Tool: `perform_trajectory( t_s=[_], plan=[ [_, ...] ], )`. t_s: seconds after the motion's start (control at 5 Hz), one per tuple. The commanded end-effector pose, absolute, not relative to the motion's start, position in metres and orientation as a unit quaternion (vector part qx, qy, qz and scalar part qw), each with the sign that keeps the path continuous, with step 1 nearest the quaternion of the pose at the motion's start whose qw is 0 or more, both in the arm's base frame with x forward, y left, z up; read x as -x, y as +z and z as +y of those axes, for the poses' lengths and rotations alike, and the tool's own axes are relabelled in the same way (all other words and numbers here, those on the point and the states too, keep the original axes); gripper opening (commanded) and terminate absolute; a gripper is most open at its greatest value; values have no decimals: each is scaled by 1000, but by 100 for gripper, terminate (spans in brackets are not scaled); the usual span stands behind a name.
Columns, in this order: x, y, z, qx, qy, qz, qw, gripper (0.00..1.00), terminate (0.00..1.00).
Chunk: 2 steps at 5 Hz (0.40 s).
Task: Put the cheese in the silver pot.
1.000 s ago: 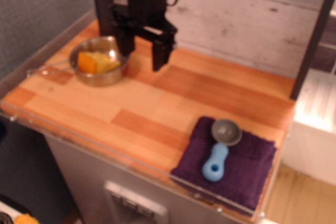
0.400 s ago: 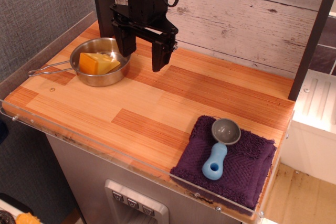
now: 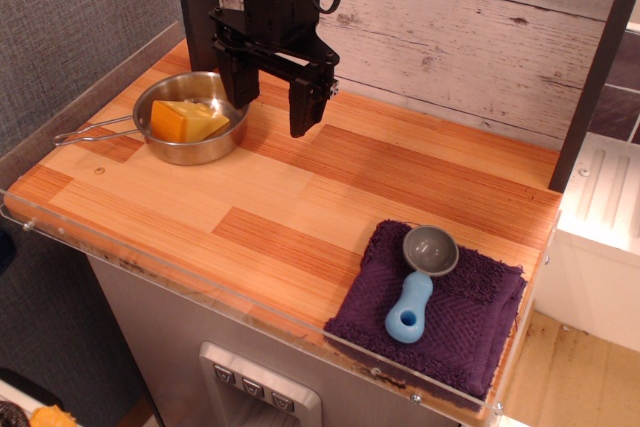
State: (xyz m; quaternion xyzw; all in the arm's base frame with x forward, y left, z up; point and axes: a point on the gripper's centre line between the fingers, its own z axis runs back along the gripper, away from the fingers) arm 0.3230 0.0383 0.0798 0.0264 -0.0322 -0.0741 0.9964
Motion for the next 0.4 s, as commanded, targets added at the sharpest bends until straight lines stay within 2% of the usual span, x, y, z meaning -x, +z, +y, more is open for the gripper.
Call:
perform_trajectory(
  t_s=[0.0, 0.2],
  plan=[
    [-320, 94, 39, -32, -77, -52, 995, 100, 0],
    [-320, 94, 39, -32, -77, -52, 995, 100, 100]
  ],
)
